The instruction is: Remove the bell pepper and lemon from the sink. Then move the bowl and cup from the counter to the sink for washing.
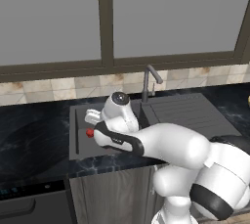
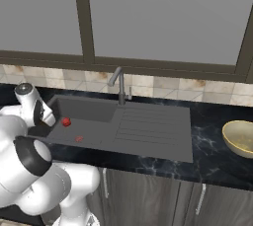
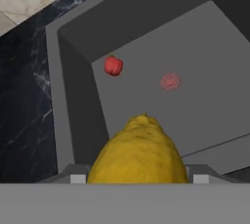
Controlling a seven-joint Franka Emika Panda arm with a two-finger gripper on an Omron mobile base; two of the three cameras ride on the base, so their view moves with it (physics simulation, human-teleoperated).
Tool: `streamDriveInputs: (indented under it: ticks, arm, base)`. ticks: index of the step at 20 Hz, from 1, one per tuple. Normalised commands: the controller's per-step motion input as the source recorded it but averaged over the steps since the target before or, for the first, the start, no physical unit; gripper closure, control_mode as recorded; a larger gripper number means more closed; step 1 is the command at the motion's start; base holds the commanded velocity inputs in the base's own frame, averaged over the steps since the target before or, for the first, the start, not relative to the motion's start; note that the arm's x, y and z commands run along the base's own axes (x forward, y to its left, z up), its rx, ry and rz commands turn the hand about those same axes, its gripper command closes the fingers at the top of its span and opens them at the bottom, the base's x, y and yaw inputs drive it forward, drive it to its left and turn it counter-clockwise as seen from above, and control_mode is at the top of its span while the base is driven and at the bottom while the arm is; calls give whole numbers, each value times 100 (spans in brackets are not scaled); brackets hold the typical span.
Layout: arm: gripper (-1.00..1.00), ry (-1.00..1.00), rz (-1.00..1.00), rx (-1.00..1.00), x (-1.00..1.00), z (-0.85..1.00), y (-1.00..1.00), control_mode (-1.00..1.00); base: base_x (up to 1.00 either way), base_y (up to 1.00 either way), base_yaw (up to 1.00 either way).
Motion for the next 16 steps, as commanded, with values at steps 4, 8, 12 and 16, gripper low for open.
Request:
streamDriveInputs:
  ticks: [4,8,12,16]
  arm:
    - [100,0,0,0,-9,31,40,-100]
    - [100,0,0,0,-5,26,41,-100]
    - [100,1,0,0,-5,22,46,-100]
    - [100,0,0,0,-5,14,50,-100]
  base:
    - [0,0,0]
    - [0,0,0]
    - [0,0,0]
    - [0,0,0]
